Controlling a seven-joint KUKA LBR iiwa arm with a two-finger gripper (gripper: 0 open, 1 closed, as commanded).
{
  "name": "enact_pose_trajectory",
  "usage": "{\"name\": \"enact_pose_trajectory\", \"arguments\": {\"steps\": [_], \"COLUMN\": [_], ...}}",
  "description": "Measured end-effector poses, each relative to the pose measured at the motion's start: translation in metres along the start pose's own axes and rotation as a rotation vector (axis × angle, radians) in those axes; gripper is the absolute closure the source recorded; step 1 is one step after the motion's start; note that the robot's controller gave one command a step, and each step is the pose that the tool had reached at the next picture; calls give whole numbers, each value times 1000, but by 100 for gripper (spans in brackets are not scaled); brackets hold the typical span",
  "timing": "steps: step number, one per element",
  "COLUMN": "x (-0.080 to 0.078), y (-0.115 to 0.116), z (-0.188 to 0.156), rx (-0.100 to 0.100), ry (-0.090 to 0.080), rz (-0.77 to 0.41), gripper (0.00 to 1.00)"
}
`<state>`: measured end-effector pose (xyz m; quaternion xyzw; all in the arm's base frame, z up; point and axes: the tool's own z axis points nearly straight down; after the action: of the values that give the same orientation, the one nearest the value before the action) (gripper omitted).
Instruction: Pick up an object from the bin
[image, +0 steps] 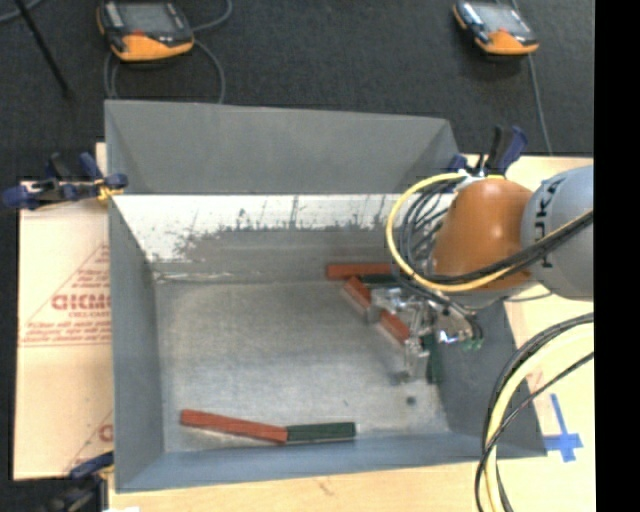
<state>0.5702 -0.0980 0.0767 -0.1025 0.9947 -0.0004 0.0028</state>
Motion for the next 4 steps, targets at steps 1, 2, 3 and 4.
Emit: {"name": "enact_pose_trajectory", "arguments": {"steps": [1, 2, 3, 4], "x": [-49, -48, -48, -48], "y": [-41, -42, -42, -42], "z": [5, 5, 5, 5], "rx": [-2, -1, -1, -1], "ry": [-2, -4, -4, -3], "rz": [177, 180, 183, 184], "gripper": [0, 100, 100, 100]}}
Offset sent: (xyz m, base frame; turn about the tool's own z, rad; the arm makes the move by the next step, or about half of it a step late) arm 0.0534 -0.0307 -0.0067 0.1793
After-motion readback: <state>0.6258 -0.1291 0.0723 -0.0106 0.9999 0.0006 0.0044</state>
